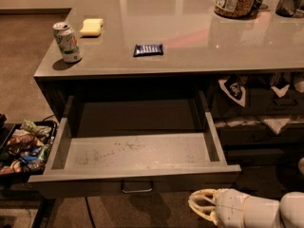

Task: Close top drawer

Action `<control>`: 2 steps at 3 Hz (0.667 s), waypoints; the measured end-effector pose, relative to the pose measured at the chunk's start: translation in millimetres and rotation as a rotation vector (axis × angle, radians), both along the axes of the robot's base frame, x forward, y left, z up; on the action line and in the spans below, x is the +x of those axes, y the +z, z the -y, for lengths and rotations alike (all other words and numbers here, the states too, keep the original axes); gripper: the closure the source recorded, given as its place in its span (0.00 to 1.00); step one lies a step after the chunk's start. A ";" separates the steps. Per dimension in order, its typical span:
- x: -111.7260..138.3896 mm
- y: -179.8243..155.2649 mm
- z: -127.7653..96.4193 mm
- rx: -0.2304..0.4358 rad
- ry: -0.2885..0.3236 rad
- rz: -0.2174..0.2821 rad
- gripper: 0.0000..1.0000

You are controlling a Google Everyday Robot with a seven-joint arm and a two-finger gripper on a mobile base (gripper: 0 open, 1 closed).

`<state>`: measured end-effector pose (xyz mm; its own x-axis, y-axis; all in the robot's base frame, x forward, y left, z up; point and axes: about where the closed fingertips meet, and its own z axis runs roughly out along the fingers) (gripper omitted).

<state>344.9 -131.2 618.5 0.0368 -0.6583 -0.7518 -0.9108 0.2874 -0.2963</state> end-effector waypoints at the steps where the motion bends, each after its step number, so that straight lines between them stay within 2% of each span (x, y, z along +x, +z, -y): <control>1: 7.7 -7.9 -5.4 0.001 -0.017 0.028 1.00; 2: 23.0 -6.3 -13.2 -0.015 -0.014 0.081 1.00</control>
Offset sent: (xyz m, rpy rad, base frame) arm 0.0419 0.0203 -0.0039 -0.0357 -0.1460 -0.0159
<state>367.9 -118.1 612.2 0.0878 -0.6706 -0.7366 -0.8796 0.2948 -0.3733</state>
